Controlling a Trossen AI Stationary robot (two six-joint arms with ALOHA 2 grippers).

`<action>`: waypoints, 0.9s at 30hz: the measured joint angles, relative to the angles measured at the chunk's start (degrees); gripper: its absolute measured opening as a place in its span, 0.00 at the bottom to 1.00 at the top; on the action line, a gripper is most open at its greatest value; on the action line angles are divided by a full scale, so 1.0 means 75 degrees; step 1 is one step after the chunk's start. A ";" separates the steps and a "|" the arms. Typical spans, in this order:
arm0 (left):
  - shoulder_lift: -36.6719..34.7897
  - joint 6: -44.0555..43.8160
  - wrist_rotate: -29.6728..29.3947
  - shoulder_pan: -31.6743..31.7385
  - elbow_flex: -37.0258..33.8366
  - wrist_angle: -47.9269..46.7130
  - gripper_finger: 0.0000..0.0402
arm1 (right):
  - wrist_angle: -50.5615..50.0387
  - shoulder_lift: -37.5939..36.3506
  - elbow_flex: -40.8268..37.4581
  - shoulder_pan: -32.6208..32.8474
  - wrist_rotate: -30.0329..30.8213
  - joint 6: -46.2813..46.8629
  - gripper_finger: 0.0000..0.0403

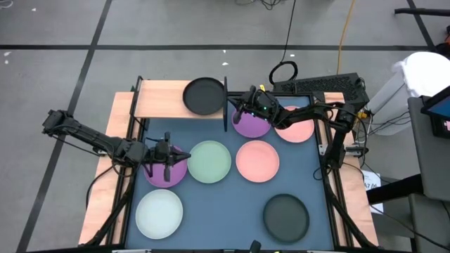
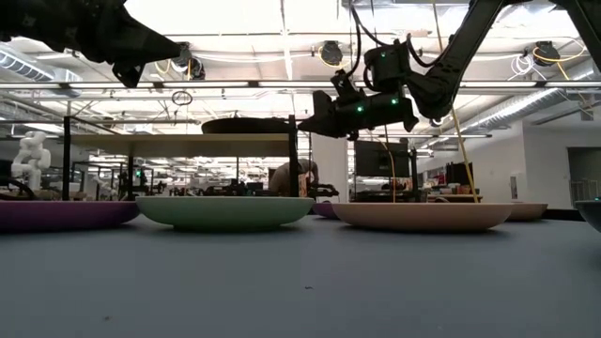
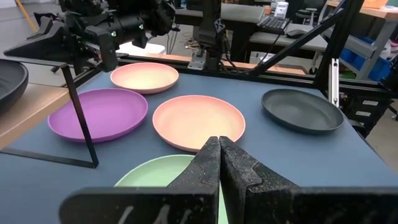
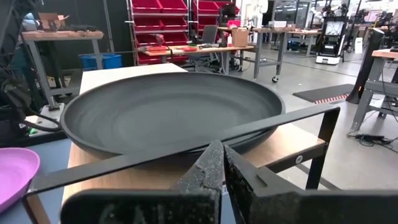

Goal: Place and stack plates onto a shelf
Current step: Put the left black plate on the shelf

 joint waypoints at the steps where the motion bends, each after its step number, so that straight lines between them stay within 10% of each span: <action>1: 0.0000 -0.0009 0.0000 -0.0003 -0.0003 0.0000 0.00 | -0.0003 0.0000 0.0000 0.0000 0.0000 0.0000 0.00; 27: -0.0002 0.0000 0.0000 0.0000 -0.0003 0.0055 0.00 | -0.0006 0.0000 0.0000 0.0000 -0.0021 0.0082 0.00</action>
